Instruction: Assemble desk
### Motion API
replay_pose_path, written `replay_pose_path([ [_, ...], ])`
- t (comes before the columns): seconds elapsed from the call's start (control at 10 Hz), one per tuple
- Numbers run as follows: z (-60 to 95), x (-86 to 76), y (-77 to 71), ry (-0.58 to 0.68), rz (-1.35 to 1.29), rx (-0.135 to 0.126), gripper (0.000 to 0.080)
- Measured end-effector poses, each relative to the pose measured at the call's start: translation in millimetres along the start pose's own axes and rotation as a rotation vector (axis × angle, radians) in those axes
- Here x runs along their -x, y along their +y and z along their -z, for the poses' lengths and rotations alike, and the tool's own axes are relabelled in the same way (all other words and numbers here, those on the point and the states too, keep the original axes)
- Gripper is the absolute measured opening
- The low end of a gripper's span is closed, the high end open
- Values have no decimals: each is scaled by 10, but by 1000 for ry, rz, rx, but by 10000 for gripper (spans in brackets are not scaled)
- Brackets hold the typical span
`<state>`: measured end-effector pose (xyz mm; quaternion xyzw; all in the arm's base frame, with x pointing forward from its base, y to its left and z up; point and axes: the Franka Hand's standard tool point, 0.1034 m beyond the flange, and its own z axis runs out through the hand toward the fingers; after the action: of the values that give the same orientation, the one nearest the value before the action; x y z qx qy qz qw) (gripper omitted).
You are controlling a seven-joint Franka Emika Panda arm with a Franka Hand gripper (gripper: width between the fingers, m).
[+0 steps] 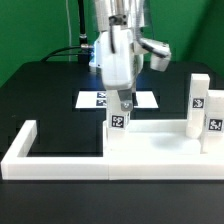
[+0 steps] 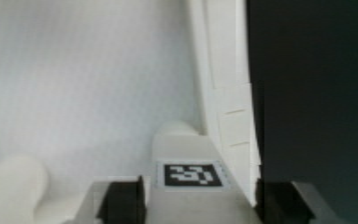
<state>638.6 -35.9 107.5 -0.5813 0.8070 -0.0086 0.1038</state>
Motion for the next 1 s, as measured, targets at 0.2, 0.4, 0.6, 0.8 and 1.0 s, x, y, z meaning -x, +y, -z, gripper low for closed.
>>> replay_pose_path([
  [0.2, -5, 1, 3, 1, -28, 1, 376],
  [0.4, 2, -17, 12, -2, 203, 10, 607],
  [0.6, 17, -109, 16, -10, 488, 21, 642],
  [0.8, 18, -183, 19, 12, 604, -3, 647],
  [1.0, 17, -192, 16, 14, 780, -1, 649],
])
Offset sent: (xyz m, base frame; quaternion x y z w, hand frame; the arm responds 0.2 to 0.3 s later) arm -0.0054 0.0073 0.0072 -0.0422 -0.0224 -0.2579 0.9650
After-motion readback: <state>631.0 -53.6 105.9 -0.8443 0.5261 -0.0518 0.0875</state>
